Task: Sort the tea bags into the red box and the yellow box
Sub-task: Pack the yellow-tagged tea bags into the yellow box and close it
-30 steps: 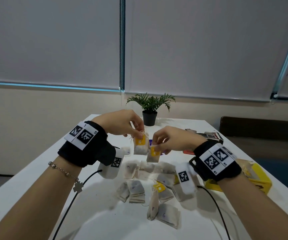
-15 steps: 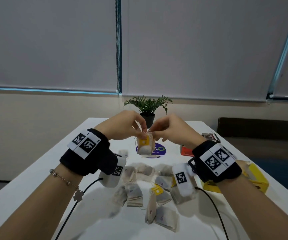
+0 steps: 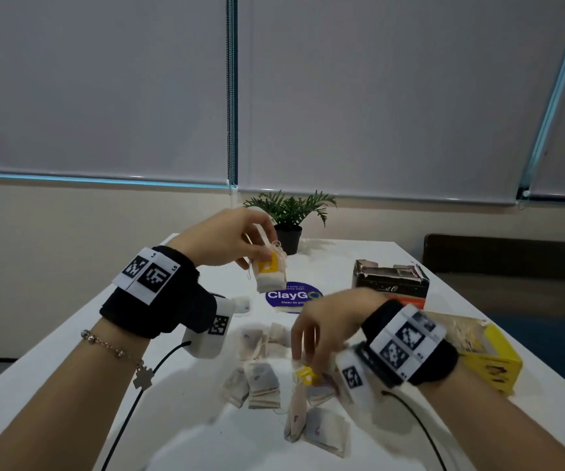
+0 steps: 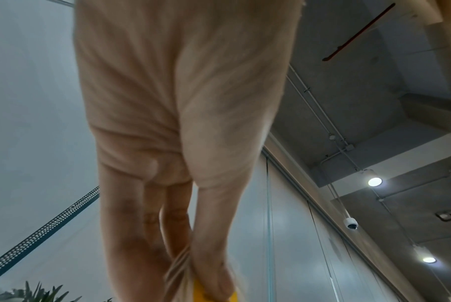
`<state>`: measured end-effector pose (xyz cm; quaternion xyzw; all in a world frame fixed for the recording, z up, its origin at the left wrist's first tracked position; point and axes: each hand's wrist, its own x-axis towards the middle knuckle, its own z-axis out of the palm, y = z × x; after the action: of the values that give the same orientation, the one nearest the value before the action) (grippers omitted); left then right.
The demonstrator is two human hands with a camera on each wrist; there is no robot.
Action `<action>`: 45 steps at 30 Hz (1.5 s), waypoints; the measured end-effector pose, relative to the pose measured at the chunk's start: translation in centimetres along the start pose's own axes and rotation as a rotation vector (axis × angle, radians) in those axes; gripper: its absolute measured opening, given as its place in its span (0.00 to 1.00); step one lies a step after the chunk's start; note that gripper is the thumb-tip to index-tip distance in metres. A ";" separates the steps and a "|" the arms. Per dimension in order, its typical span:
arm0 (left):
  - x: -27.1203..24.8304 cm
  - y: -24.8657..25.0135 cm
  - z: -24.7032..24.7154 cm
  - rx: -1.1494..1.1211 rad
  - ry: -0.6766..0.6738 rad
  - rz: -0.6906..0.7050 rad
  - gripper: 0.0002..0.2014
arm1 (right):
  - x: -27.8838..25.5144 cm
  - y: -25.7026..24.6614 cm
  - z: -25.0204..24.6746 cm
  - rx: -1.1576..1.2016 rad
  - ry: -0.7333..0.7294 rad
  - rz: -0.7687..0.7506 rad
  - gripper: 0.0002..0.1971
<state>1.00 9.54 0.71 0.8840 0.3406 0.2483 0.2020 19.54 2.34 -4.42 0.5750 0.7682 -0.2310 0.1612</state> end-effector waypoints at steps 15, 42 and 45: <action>-0.6 0.6 -0.2 0.161 -0.198 0.002 0.07 | 0.0 0.6 -0.5 0.077 0.234 -0.029 0.07; -0.1 1.7 1.2 -0.114 0.094 0.063 0.05 | -0.9 2.2 -2.8 0.771 0.826 -0.345 0.03; 0.0 2.0 1.7 -0.141 0.129 0.059 0.05 | -1.0 2.2 -3.0 0.718 0.797 -0.324 0.05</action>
<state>2.99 7.86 0.43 0.8594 0.3085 0.3339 0.2339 22.03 3.61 -1.78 0.5114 0.7212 -0.2645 -0.3852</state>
